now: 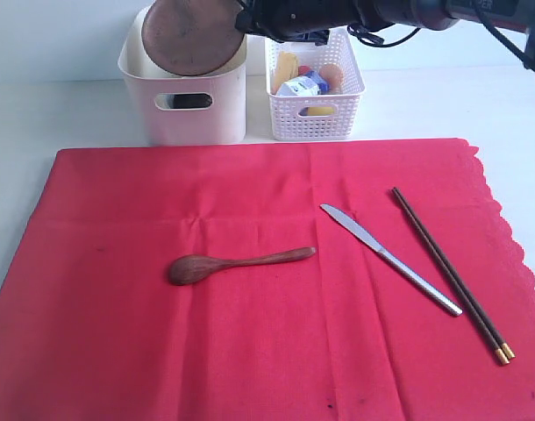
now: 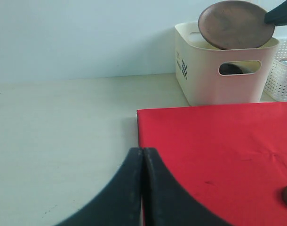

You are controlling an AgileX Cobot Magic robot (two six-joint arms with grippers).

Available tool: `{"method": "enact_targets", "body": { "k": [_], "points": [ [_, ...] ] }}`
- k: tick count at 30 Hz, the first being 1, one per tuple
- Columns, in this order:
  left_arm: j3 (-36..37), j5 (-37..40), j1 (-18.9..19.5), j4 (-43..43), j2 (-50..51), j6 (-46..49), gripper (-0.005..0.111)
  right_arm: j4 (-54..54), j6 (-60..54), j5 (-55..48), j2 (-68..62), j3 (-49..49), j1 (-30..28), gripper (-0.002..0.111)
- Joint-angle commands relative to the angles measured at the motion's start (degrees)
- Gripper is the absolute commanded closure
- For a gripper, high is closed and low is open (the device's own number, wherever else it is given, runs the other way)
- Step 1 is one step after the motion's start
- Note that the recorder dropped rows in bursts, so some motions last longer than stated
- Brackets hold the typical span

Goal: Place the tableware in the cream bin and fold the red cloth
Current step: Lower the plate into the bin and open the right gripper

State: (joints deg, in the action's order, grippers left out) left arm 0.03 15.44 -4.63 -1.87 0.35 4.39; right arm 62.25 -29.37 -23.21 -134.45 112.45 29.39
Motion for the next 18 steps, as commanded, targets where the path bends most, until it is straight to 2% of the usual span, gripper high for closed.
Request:
{"method": "enact_targets", "body": {
  "k": [1, 12, 14, 18],
  "points": [
    [-0.03, -0.15, 0.05, -0.56, -0.35, -0.15, 0.106, 1.15, 0.06, 1.16, 0.04, 0.57, -0.12, 0.108],
    [-0.03, -0.15, 0.05, -0.56, -0.35, -0.15, 0.106, -1.49, -0.17, 1.19, -0.36, 0.57, -0.12, 0.108],
    [-0.03, -0.15, 0.05, -0.56, -0.35, -0.15, 0.106, -2.70, -0.17, 1.91, -0.36, 0.57, -0.12, 0.100],
    [-0.03, -0.15, 0.05, -0.56, -0.35, -0.15, 0.106, -4.86, -0.17, 1.91, -0.36, 0.57, -0.12, 0.070]
  ]
}}
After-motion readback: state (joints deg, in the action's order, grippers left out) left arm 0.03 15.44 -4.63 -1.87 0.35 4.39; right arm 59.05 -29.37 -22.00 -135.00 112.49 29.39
